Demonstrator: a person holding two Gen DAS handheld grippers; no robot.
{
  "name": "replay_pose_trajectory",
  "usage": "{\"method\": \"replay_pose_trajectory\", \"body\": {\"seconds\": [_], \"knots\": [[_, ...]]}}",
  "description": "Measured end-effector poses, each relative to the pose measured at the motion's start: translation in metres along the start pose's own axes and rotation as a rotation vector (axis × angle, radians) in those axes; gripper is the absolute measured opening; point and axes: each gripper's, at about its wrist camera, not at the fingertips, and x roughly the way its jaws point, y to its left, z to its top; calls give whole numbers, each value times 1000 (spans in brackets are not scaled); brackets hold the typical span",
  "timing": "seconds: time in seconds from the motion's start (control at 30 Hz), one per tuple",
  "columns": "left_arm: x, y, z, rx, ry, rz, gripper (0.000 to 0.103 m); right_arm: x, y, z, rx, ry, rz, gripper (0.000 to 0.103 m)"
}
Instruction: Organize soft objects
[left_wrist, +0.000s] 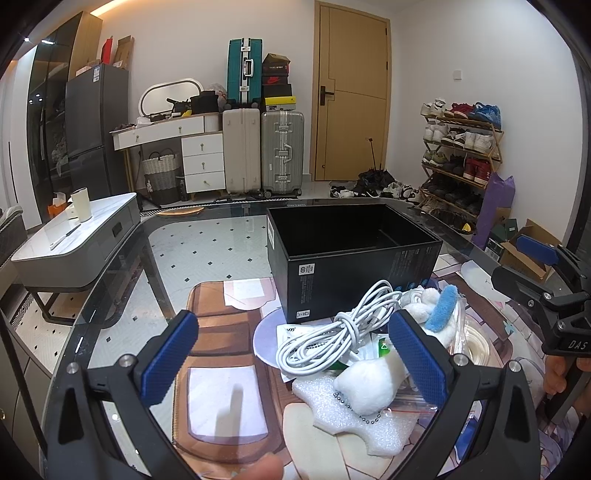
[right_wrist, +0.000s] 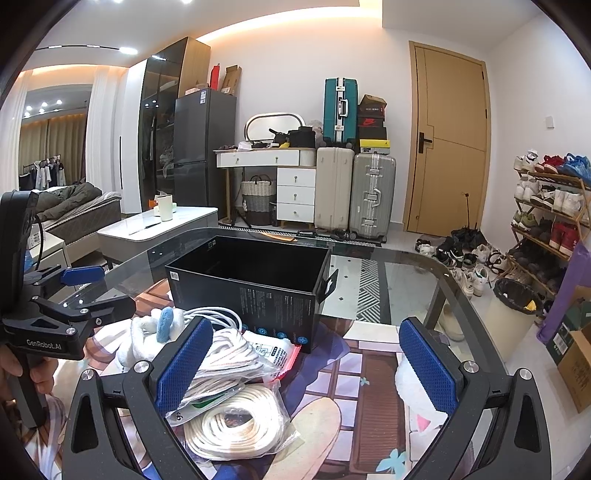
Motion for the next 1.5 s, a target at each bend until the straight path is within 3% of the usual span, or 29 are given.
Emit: {"method": "replay_pose_trajectory", "body": {"seconds": [0.73, 1.0, 1.5], "knots": [[-1, -2, -1, 17, 19, -57, 103, 9, 5, -3, -3, 45, 28, 103], [-1, -7, -2, 41, 57, -124, 103, 12, 9, -4, 7, 117, 58, 103], [-2, -29, -4, 133, 99, -239, 102, 22, -4, -5, 164, 222, 143, 103]]}}
